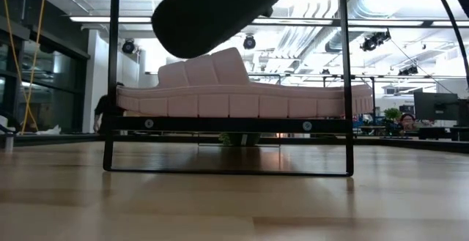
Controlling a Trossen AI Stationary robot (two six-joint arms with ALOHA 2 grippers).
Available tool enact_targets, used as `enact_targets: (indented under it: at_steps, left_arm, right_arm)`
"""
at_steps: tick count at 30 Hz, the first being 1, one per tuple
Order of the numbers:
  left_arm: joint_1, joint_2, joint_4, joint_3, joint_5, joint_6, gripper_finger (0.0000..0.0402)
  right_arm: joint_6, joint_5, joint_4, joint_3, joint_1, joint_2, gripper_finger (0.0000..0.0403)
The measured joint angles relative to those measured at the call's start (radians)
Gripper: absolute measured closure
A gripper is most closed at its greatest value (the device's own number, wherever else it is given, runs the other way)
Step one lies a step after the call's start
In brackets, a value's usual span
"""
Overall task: Pick and place slides into the shelf
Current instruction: Put the black slide on the shelf
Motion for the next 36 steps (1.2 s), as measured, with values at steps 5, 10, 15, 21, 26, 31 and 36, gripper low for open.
enact_targets:
  at_steps: [5, 10, 15, 21, 26, 31, 36]
  left_arm:
    - [0.000, 0.000, 0.023, 0.000, 0.003, 0.050, 0.0284]
    - [0.000, 0.000, 0.043, 0.000, -0.005, 0.085, 0.0284]
    - [0.000, 0.000, 0.034, 0.000, -0.043, 0.095, 0.0284]
    - [-0.007, -0.022, -0.014, -0.001, -0.117, 0.070, 0.0284]
    - [-0.021, -0.066, -0.076, -0.001, -0.140, 0.020, 0.0284]
    - [-0.022, -0.086, -0.124, -0.001, -0.126, -0.034, 0.0284]
    - [-0.019, -0.086, -0.228, -0.001, -0.111, -0.134, 0.0284]
  right_arm:
    - [-0.005, -0.029, 0.009, 0.000, 0.001, 0.000, 0.0403]
    - [-0.024, -0.032, 0.014, 0.001, 0.001, -0.004, 0.0403]
    - [-0.028, -0.062, 0.031, 0.001, 0.001, -0.005, 0.0403]
    - [-0.063, -0.066, 0.022, 0.002, 0.015, -0.005, 0.0403]
    - [-0.079, -0.044, 0.019, 0.002, 0.038, -0.005, 0.0403]
    - [-0.091, -0.040, 0.025, 0.002, 0.060, -0.005, 0.0403]
    - [-0.097, -0.040, 0.040, 0.002, 0.083, -0.005, 0.0403]
